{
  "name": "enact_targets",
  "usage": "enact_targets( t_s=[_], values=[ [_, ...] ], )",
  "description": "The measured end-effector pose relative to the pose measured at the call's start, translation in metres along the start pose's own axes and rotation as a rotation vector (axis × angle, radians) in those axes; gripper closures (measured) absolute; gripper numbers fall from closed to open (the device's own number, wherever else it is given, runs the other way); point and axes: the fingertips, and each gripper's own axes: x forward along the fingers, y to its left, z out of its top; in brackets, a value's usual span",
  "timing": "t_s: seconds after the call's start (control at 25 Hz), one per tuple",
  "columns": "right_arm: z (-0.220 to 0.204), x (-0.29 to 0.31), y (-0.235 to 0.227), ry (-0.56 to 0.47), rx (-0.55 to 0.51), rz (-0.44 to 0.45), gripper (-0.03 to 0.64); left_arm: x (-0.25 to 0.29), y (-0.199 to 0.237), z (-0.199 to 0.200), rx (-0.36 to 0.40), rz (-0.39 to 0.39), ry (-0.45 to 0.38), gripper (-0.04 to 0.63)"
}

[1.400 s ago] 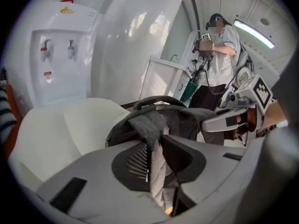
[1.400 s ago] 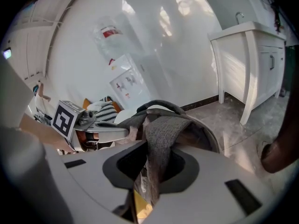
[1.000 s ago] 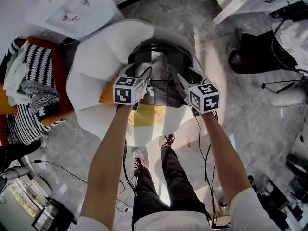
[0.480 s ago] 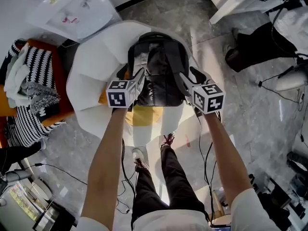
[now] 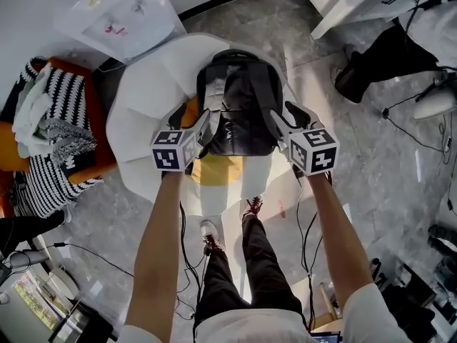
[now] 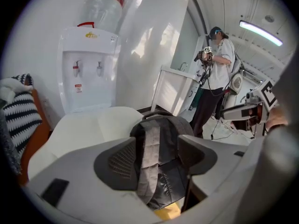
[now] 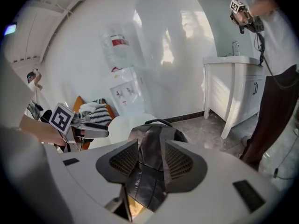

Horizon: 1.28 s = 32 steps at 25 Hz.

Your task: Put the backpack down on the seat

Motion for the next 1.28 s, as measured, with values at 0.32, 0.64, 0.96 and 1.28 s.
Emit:
enact_targets(
  t_s=[0.32, 0.64, 0.96, 1.28],
  values=[
    [0.015, -0.032, 0.037, -0.033, -0.053, -0.001, 0.439, -0.043, -0.007, 0.001, 0.013, -0.037, -0.021, 0.298],
    [0.012, -0.051, 0.071, -0.037, -0.083, 0.013, 0.443, -0.08, -0.019, 0.009, 0.053, -0.061, -0.067, 0.372],
    [0.029, -0.088, 0.091, -0.099, -0.097, -0.003, 0.494, -0.12, -0.036, 0.026, 0.035, -0.104, -0.105, 0.474],
    [0.041, -0.125, 0.11, -0.153, -0.113, -0.029, 0.565, -0.168, -0.073, 0.04, 0.108, -0.136, -0.137, 0.519]
  ],
)
